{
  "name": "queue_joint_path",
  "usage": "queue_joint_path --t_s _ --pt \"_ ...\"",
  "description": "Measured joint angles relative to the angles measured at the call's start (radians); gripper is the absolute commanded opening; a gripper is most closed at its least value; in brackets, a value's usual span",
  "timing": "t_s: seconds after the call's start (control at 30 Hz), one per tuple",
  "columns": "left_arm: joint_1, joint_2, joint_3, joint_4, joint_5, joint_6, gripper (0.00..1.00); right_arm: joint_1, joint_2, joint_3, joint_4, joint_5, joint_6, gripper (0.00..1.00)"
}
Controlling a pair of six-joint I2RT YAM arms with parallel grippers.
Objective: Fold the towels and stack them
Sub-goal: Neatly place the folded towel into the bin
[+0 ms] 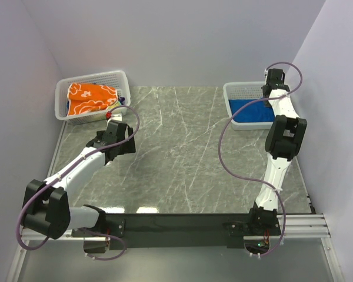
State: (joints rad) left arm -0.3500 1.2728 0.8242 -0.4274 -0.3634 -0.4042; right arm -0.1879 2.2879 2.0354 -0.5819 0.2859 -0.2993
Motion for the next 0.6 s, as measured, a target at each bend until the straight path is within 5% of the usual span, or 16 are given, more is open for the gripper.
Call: queue_joint_path --t_s 0.1,0.23,0.47,0.6 --pt "0.0 0.0 0.0 0.0 0.0 0.0 0.98 0.0 0.009 -0.001 0.02 0.063 0.014 0.65" --pt "0.0 0.0 0.0 0.001 0.0 0.0 0.98 0.0 0.009 -0.002 0.07 0.182 0.026 0.71" --pt "0.0 0.0 0.0 0.0 0.0 0.0 0.98 0.007 -0.032 -0.046 0.156 0.349 0.064 0.72" --pt "0.0 -0.006 0.0 0.0 0.0 0.0 0.98 0.021 -0.119 -0.111 0.171 0.3 0.102 0.65"
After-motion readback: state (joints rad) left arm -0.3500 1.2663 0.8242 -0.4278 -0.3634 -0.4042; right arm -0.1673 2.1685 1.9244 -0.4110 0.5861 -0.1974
